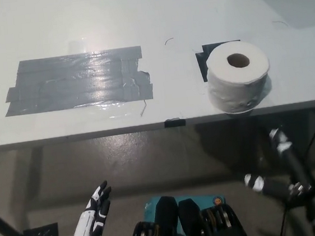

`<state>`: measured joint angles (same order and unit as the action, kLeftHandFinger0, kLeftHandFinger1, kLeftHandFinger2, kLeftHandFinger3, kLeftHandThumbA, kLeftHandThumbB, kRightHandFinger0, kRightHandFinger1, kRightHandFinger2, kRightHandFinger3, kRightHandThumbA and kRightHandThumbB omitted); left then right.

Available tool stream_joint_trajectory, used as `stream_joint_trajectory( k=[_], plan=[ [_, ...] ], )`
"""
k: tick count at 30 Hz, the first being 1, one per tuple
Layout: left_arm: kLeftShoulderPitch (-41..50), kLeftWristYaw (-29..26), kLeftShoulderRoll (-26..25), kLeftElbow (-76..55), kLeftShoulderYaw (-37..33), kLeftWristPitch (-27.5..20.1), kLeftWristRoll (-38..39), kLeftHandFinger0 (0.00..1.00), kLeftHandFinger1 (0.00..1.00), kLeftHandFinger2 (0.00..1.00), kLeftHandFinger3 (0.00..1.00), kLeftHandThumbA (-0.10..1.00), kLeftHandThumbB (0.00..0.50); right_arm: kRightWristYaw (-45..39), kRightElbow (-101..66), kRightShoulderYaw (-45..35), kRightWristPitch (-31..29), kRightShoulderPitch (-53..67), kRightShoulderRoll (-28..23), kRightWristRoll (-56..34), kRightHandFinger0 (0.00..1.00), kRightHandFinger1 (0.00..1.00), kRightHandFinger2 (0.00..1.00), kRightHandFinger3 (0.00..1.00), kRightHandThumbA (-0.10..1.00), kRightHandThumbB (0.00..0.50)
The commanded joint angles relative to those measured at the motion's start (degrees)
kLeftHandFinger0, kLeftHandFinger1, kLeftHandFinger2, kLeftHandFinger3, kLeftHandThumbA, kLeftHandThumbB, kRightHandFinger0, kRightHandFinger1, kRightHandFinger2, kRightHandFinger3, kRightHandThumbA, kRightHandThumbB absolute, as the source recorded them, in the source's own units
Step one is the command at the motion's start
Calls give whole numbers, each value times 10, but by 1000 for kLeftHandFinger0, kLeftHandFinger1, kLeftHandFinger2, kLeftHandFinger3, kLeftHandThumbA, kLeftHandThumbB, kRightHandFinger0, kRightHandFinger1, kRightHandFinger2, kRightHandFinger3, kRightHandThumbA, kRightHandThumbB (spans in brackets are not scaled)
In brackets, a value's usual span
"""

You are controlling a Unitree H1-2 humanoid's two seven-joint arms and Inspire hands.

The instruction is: A toilet paper roll is kept on the black spot on the desk infront of the robot and the robot inserts its right thumb into the hole in the centre to grab the roll. Then it passes the roll to a person.

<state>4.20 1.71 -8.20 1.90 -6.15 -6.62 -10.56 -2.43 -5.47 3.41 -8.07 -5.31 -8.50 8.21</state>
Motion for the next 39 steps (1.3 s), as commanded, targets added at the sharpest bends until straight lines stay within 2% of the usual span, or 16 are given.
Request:
stream_joint_trajectory(
  k=[1,4,5,8,10,13,19,20,25,26,28,30,32,35,37,39],
  plan=[
    [-7,-3,-2,-17,3,-14,-6,1000,1000,1000,1000,1000,101,-23,-124,-44,107,-60,-40,-47,1000,1000,1000,1000,974,359],
    [-10,0,-3,-17,3,-12,-4,1000,1000,1000,1000,1000,99,-41,-162,-63,164,-106,-73,-62,1000,1000,1000,1000,968,354],
    [-10,1,-3,-17,3,-15,-2,1000,1000,1000,1000,1000,96,-52,-175,-69,196,-135,-96,-58,1000,1000,1000,1000,1000,363],
    [-13,-3,-3,-15,3,-16,-6,1000,1000,1000,1000,1000,99,-93,-169,-61,268,-218,-158,-46,1000,1000,1000,1000,1000,338],
    [-13,-4,-3,-12,4,-17,-6,1000,1000,1000,1000,1000,98,-123,-145,-48,327,-276,-192,-49,1000,1000,1000,1000,1000,392],
    [-16,-2,-3,-15,4,-12,-5,1000,1000,1000,1000,1000,102,-163,-55,-26,350,-367,-222,-52,1000,1000,1000,1000,987,425],
    [-27,0,-5,-10,5,-14,-1,1000,1000,1000,1000,1000,104,-284,169,60,350,-534,-263,3,1000,1000,1000,1000,913,448],
    [-26,-1,-4,-9,5,-16,-2,1000,1000,1000,1000,1000,103,-303,207,77,350,-556,-266,2,1000,1000,1000,1000,902,433],
    [-25,3,-2,-13,4,-8,3,1000,1000,1000,1000,1000,100,-367,390,151,344,-661,-250,14,1000,1000,1000,1000,922,433],
    [-25,4,-2,-14,4,-7,3,1000,1000,1000,1000,1000,93,-374,423,166,338,-678,-242,22,1000,1000,1000,1000,936,442],
    [-31,2,-2,-13,2,-10,-1,1000,1000,1000,1000,1000,87,-383,511,194,293,-721,-221,42,1000,1000,1000,1000,988,499],
    [-34,1,-1,-10,1,-14,-3,1000,1000,1000,1000,1000,89,-373,547,215,283,-740,-209,58,1000,1000,1000,1000,1000,500],
    [-33,-1,0,-13,-1,-12,-8,1000,1000,1000,1000,1000,86,-394,616,245,251,-769,-189,72,1000,1000,1000,1000,1000,378],
    [-37,1,0,-15,-2,-9,-8,1000,1000,1000,1000,1000,78,-406,659,278,254,-792,-167,86,1000,1000,1000,1000,1000,322],
    [-39,1,0,-16,-1,-5,-7,1000,1000,1000,1000,1000,87,-413,682,305,250,-804,-154,101,1000,1000,1000,1000,1000,403],
    [-43,3,-1,-15,0,-5,-5,1000,1000,1000,1000,1000,90,-408,720,317,246,-816,-136,102,1000,1000,1000,1000,1000,430]
  ],
)
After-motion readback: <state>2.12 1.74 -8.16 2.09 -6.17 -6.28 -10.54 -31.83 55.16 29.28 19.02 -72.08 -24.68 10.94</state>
